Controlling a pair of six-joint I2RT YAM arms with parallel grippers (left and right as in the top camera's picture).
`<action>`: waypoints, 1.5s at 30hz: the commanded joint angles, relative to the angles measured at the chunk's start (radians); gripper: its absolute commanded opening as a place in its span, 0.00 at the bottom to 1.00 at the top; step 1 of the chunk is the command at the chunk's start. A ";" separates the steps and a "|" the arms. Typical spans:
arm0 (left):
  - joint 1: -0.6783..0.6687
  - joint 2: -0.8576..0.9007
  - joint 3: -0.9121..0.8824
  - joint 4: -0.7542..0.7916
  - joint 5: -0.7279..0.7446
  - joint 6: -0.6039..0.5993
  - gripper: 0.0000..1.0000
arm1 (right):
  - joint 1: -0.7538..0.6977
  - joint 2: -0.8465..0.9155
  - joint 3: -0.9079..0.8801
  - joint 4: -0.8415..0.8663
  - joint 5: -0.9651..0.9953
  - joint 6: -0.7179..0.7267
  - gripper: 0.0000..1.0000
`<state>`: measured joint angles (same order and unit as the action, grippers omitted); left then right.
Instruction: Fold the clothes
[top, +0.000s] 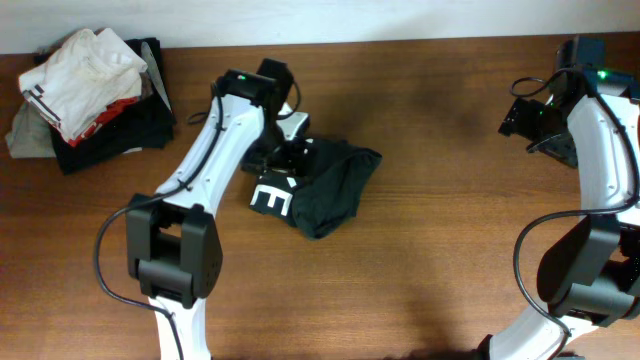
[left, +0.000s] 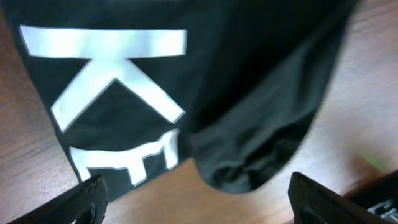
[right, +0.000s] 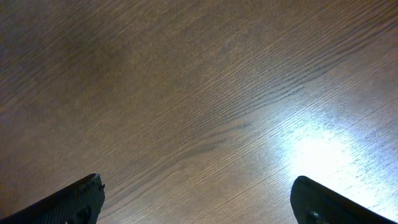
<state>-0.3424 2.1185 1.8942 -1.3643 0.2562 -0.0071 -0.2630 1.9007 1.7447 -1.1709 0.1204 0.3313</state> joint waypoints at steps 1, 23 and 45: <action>0.010 0.057 -0.101 0.073 0.172 0.063 0.93 | 0.000 -0.014 0.011 0.000 0.023 -0.005 0.99; -0.155 0.075 -0.159 0.274 0.253 0.065 0.17 | 0.000 -0.014 0.011 0.000 0.023 -0.005 0.99; -0.295 0.047 -0.080 0.360 0.226 0.029 0.26 | 0.000 -0.014 0.011 0.000 0.023 -0.005 0.99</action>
<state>-0.7067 2.1929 1.7199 -0.9619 0.4793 0.0109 -0.2630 1.9007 1.7447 -1.1709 0.1204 0.3313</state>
